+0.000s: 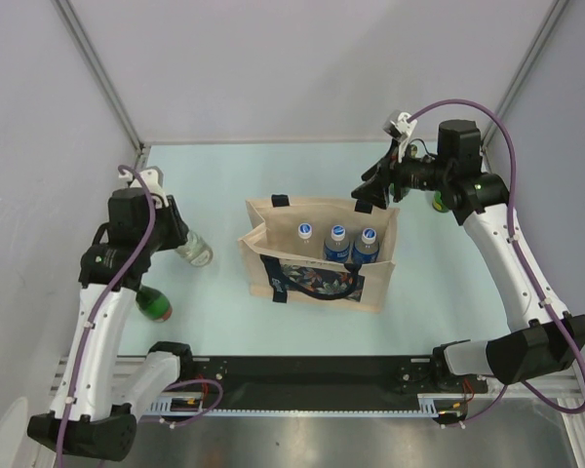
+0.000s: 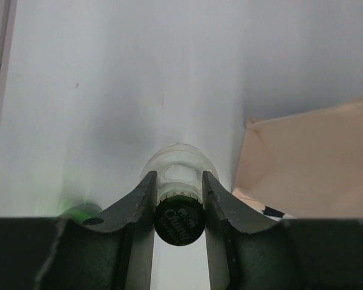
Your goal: Place the beverage into the canvas bag
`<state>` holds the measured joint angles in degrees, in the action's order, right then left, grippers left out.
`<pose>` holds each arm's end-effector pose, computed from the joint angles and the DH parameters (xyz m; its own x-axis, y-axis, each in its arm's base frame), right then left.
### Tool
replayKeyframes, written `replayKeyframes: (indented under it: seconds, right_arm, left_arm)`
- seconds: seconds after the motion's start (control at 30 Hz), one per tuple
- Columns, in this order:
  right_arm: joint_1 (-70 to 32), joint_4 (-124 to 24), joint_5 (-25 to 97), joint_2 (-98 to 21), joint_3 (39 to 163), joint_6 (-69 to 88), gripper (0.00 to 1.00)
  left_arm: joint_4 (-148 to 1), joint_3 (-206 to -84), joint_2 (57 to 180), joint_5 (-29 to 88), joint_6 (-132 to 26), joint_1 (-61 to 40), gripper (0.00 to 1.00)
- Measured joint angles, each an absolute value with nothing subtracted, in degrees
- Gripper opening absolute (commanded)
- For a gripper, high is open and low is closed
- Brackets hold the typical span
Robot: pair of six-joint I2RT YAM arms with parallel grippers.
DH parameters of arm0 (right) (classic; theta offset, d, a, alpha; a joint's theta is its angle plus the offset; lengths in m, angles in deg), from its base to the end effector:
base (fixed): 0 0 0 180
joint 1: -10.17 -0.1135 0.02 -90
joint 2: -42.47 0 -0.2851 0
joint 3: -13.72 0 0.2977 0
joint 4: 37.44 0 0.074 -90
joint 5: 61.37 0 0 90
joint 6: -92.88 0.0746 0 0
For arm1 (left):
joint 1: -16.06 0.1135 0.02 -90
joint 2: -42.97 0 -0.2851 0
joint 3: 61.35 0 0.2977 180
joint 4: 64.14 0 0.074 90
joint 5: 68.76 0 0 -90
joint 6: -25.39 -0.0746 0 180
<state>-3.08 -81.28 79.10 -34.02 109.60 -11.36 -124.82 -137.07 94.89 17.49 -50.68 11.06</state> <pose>0.3224 0.1350 0.4393 -0.1865 -0.2048 -0.9609 -0.9029 0.4212 0.0855 0.2348 -0.0156 0.3690 -0.5887 -0.1896 -0.7858 -0.1101 0.9818 -0.1545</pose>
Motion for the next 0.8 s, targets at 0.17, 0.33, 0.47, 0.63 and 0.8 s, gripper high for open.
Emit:
replayKeyframes:
  seconds: [0.17, 0.33, 0.47, 0.63, 0.8]
  right_arm:
    - [-3.1, -82.0, 79.1, -34.3, 109.6, -12.4, 0.63]
    - [-3.1, -83.0, 79.0, -34.9, 109.9, -13.4, 0.63]
    - [-3.0, -84.0, 78.9, -35.0, 110.1, -13.9, 0.63]
    - [-2.5, -84.4, 78.8, -35.0, 110.2, -14.1, 0.63]
    - [-2.2, -84.7, 78.6, -35.0, 110.2, -14.3, 0.63]
  left_arm:
    - [-127.0, -144.4, 94.2, 20.0, -53.1, 8.0, 0.0]
    - [-128.6, -152.7, 94.5, 22.4, -54.3, 6.7, 0.0]
    - [-129.5, -160.2, 96.3, 24.0, -54.7, 5.3, 0.0]
    - [-129.9, -168.6, 100.1, 25.4, -54.6, 1.1, 0.0]
    - [-130.0, -174.3, 105.0, 25.4, -54.5, -5.3, 0.0]
